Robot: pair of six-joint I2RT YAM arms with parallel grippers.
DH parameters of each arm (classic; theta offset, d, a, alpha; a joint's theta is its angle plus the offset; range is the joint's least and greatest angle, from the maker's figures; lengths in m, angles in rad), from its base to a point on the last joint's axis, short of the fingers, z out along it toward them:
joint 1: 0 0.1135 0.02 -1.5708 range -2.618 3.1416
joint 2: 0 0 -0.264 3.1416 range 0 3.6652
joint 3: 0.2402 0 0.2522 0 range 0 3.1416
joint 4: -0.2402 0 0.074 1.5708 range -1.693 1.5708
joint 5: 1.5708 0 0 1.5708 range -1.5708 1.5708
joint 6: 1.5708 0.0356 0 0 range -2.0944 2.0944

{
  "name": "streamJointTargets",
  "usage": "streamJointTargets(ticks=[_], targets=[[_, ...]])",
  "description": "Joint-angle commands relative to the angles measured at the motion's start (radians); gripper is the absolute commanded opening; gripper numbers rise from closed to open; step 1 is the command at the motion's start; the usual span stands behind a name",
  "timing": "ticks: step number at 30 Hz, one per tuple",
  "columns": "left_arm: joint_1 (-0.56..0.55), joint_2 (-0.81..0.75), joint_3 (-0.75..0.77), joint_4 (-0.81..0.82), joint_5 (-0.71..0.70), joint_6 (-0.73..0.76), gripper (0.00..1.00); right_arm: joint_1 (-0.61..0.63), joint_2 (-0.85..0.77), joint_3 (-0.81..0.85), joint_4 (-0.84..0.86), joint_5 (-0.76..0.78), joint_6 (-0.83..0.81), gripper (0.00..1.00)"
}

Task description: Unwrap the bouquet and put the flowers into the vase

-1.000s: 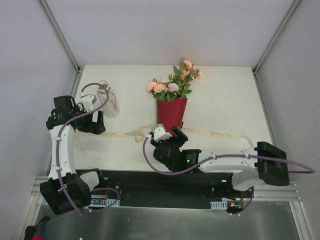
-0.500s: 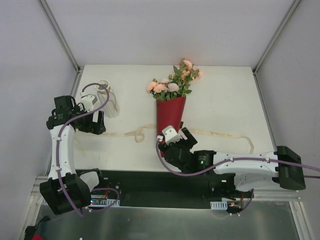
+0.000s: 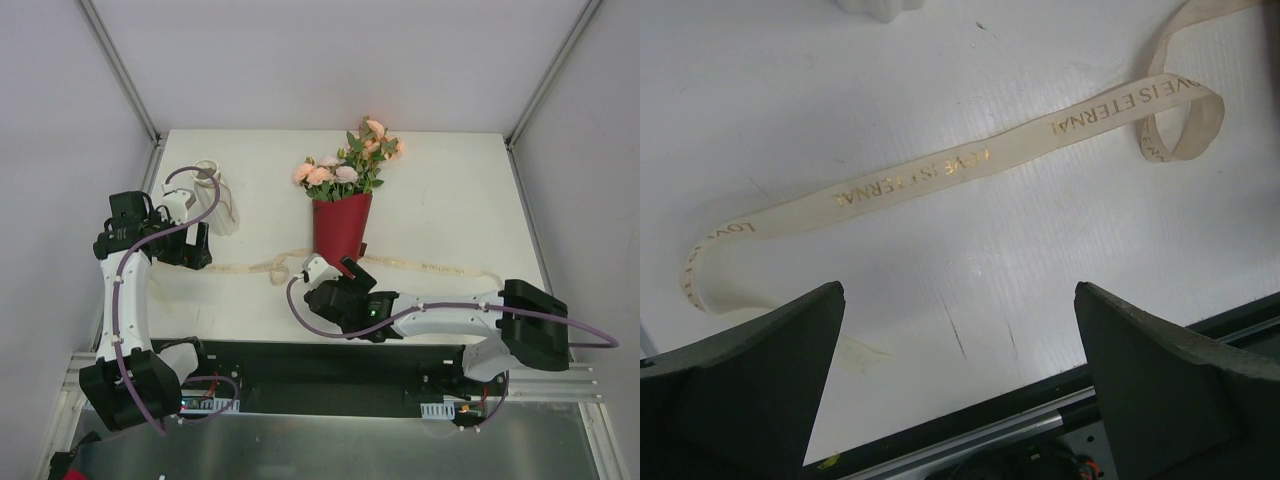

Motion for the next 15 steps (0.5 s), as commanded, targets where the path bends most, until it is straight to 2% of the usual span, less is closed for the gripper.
streamJointTargets(ticks=[1,8,11,15], targets=[[-0.012,-0.019,-0.005,-0.015,-0.017,0.030,0.99,-0.023,0.029,0.033,0.035,0.001,-0.020,0.87],[-0.010,-0.008,-0.010,-0.015,-0.012,0.033,0.99,-0.036,0.057,0.019,0.075,0.004,-0.008,0.86],[-0.010,-0.001,-0.004,-0.014,-0.011,0.033,0.99,-0.026,0.065,0.016,0.141,0.085,-0.025,0.84],[-0.010,-0.002,0.002,-0.014,-0.009,0.030,0.99,-0.017,0.126,0.037,0.261,0.317,-0.101,0.84]])
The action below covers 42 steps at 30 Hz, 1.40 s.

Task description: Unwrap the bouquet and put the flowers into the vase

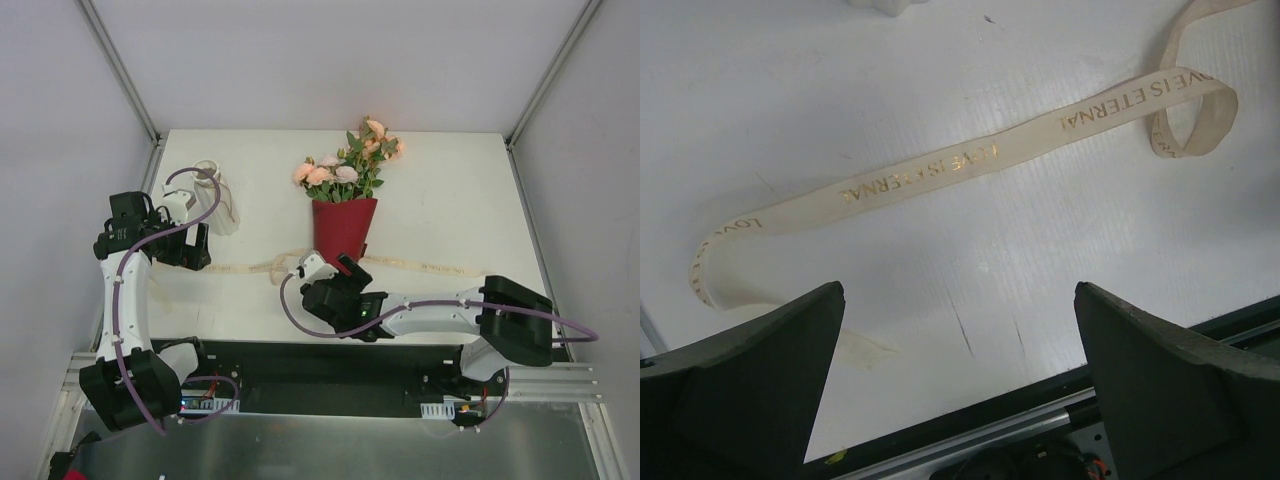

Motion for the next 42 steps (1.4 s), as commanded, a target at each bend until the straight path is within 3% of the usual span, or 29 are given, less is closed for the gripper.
streamJointTargets(ticks=[1,5,12,24,27,29,32,33,34,35,36,42], targets=[[-0.012,-0.001,0.005,-0.015,0.007,0.016,0.99,0.007,0.063,0.038,0.178,0.252,-0.097,0.84],[-0.010,-0.011,0.007,-0.013,0.001,0.020,0.99,0.006,0.106,0.046,0.290,0.326,-0.140,0.84],[-0.010,-0.014,0.016,-0.016,-0.005,0.019,0.99,0.004,0.071,0.054,0.322,0.401,-0.152,0.83],[-0.009,-0.023,0.044,-0.025,-0.002,0.014,0.99,-0.010,-0.284,-0.043,0.381,0.550,-0.220,0.84],[-0.010,-0.028,0.050,-0.033,0.004,0.017,0.99,-0.010,-0.363,-0.038,0.236,0.600,-0.087,0.85],[-0.010,-0.028,0.060,-0.038,0.007,0.019,0.99,-0.019,-0.418,-0.006,0.033,0.632,0.029,0.86],[-0.010,-0.025,0.082,-0.045,0.012,0.016,0.99,-0.030,-0.463,0.121,-0.610,0.718,0.591,0.90],[-0.010,-0.026,0.094,-0.050,0.013,0.016,0.99,-0.031,-0.441,0.173,-1.069,0.731,0.791,0.90],[-0.012,-0.021,0.099,-0.055,0.016,0.014,0.99,-0.031,-0.418,0.249,-1.312,0.740,1.280,0.91],[-0.010,-0.021,0.105,-0.055,0.023,0.013,0.99,-0.033,-0.389,0.277,-1.528,0.745,1.485,0.91],[-0.012,-0.018,0.117,-0.059,0.026,0.008,0.99,-0.037,-0.356,0.284,-1.623,0.728,1.487,0.93],[-0.080,-0.014,0.145,-0.082,0.015,-0.007,0.99,-0.034,-0.334,0.258,-1.624,0.593,1.553,0.98]])
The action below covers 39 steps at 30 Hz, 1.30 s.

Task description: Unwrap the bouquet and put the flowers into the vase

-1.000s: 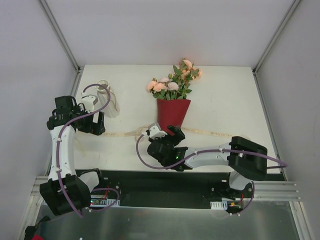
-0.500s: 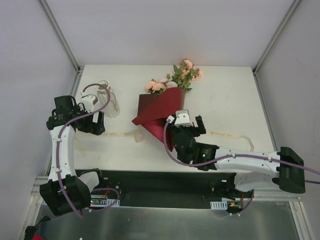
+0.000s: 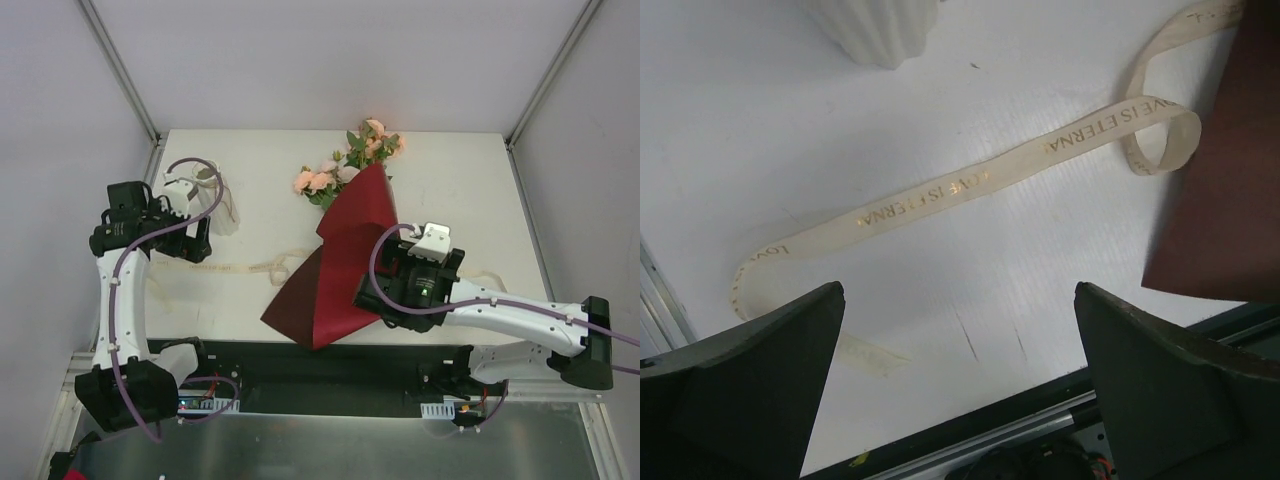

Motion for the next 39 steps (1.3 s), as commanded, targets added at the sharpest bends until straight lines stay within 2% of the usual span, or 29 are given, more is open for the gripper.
streamJointTargets(ticks=[1,2,8,9,12,13,16,18,19,21,22,23,25,26,28,29,32,39], targets=[[-0.076,-0.010,0.045,-0.051,0.011,-0.017,0.99,0.000,0.010,0.009,-0.514,0.017,0.311,0.98],[-0.099,-0.010,0.048,-0.053,0.002,-0.018,0.99,0.000,0.005,0.018,-0.514,0.020,0.309,0.97],[-0.401,0.054,0.116,-0.067,-0.053,-0.103,0.99,0.000,-0.019,0.121,-0.514,-0.023,0.261,1.00],[-0.497,0.095,0.137,-0.067,-0.059,-0.119,0.99,0.000,-0.037,0.122,-0.512,-0.038,0.284,1.00],[-0.652,0.198,0.156,-0.059,-0.130,-0.126,0.99,-0.001,-0.076,0.108,-0.512,-0.067,0.297,1.00],[-0.735,0.224,0.156,-0.054,-0.156,-0.126,0.99,-0.020,-0.093,0.095,-0.514,-0.069,0.297,1.00],[-0.849,0.329,0.163,-0.042,-0.182,-0.112,0.99,-0.092,-0.191,0.065,-0.512,-0.067,0.283,1.00],[-0.874,0.390,0.171,-0.039,-0.193,-0.097,0.99,-0.126,-0.251,0.062,-0.509,-0.061,0.257,1.00],[-0.883,0.406,0.173,-0.035,-0.182,-0.094,0.99,-0.133,-0.261,0.062,-0.488,-0.055,0.169,1.00],[-0.883,0.447,0.174,-0.027,-0.127,-0.101,0.99,-0.136,-0.278,0.055,-0.294,-0.053,-0.015,1.00],[-0.885,0.462,0.176,-0.016,-0.109,-0.106,0.99,-0.150,-0.280,0.047,-0.222,-0.067,-0.182,1.00],[-0.889,0.481,0.182,-0.012,-0.090,-0.113,0.99,-0.162,-0.285,0.029,-0.107,-0.101,-0.238,1.00],[-0.897,0.533,0.212,-0.002,-0.015,-0.133,0.99,-0.222,-0.292,0.007,-0.005,-0.151,-0.335,0.99],[-0.898,0.553,0.241,0.002,0.018,-0.144,0.99,-0.250,-0.309,-0.010,0.112,-0.217,-0.443,1.00],[-0.906,0.613,0.280,0.010,0.100,-0.176,0.99,-0.343,-0.331,-0.066,0.223,-0.295,-0.534,0.99],[-0.908,0.637,0.324,0.012,0.130,-0.182,0.99,-0.383,-0.350,-0.080,0.303,-0.391,-0.603,0.98],[-0.917,0.735,0.412,0.013,0.220,-0.212,0.99,-0.529,-0.384,-0.108,0.407,-0.568,-0.669,0.97],[-0.926,0.952,0.579,0.016,0.319,-0.230,0.99,-0.646,-0.403,-0.062,0.459,-0.690,-0.769,0.94]])
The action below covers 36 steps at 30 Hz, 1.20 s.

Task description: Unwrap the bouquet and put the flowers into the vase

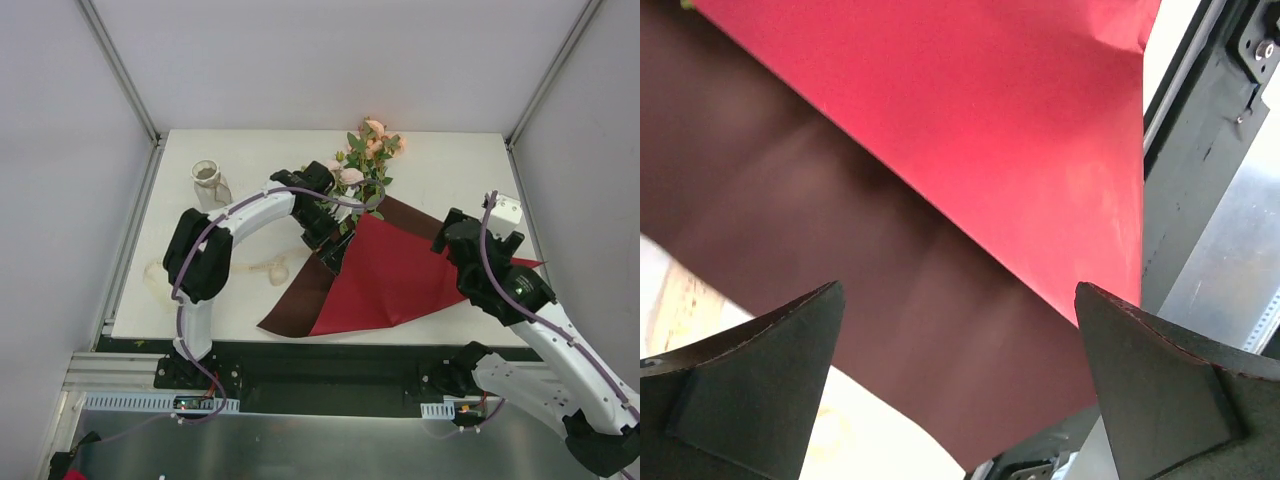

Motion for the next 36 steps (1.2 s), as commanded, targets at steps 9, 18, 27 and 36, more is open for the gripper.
streamJointTargets(ticks=[9,18,27,36], targets=[[-0.046,0.183,0.114,-0.011,0.143,-0.021,0.93,-0.122,-0.022,0.144,0.102,-0.244,-0.143,0.92],[-0.058,0.128,0.086,-0.012,0.118,0.004,0.00,-0.197,-0.014,0.192,0.119,-0.327,-0.142,0.89],[-0.023,-0.017,0.026,-0.017,-0.124,0.119,0.00,-0.242,-0.025,0.176,0.133,-0.394,-0.119,0.88],[-0.062,-0.217,-0.001,-0.038,-0.462,0.315,0.00,-0.255,-0.005,0.178,0.165,-0.436,-0.108,0.88]])
